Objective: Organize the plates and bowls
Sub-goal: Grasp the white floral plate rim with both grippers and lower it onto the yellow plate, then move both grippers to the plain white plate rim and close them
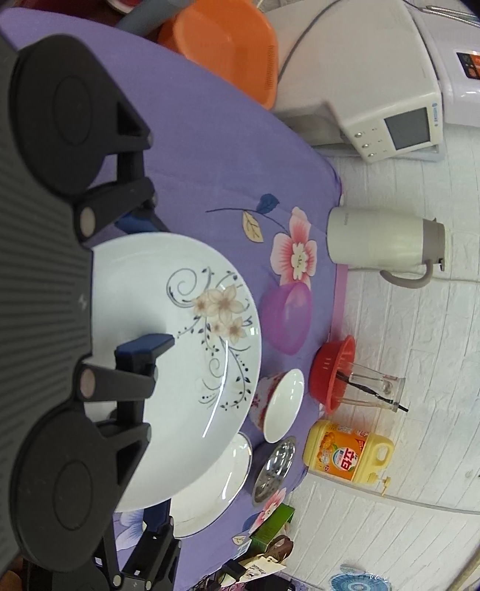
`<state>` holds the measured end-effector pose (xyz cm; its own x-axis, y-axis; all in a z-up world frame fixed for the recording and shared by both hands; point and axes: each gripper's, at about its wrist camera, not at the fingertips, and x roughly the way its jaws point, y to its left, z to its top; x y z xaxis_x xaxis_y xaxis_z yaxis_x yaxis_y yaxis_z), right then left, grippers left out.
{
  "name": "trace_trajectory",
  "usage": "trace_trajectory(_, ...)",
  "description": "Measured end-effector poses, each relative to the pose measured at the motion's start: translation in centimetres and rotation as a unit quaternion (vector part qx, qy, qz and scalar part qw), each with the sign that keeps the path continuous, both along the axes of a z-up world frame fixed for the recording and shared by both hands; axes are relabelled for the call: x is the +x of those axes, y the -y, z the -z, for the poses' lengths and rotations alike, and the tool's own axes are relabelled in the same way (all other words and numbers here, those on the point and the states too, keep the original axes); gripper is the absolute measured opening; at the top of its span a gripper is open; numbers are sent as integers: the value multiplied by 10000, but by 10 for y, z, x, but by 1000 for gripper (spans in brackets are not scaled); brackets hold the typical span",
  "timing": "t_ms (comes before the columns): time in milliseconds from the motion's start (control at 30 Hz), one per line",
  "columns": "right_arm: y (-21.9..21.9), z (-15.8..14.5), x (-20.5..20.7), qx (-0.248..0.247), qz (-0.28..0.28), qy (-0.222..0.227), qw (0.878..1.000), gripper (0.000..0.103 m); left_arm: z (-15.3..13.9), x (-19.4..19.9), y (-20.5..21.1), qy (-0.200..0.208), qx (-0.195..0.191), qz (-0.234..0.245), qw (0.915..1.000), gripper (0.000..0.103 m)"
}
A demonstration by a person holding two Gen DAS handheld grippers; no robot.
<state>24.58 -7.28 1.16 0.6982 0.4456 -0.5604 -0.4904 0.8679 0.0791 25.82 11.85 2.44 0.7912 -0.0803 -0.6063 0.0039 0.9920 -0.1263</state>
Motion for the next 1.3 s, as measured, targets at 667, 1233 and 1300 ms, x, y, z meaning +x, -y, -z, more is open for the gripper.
trace_trajectory(667, 14, 33, -56, 309, 214, -298, 9989, 103, 44, -58, 11, -139, 224, -54, 9996, 45)
trace_trajectory(1233, 137, -8, 42, 372, 1424, 759, 9862, 103, -12, -19, 28, 385, -127, 309, 9987, 73)
trace_trajectory(1300, 153, 3, 76, 347, 1688, 536, 9836, 103, -14, -2, 40, 321, -256, 447, 9982, 73)
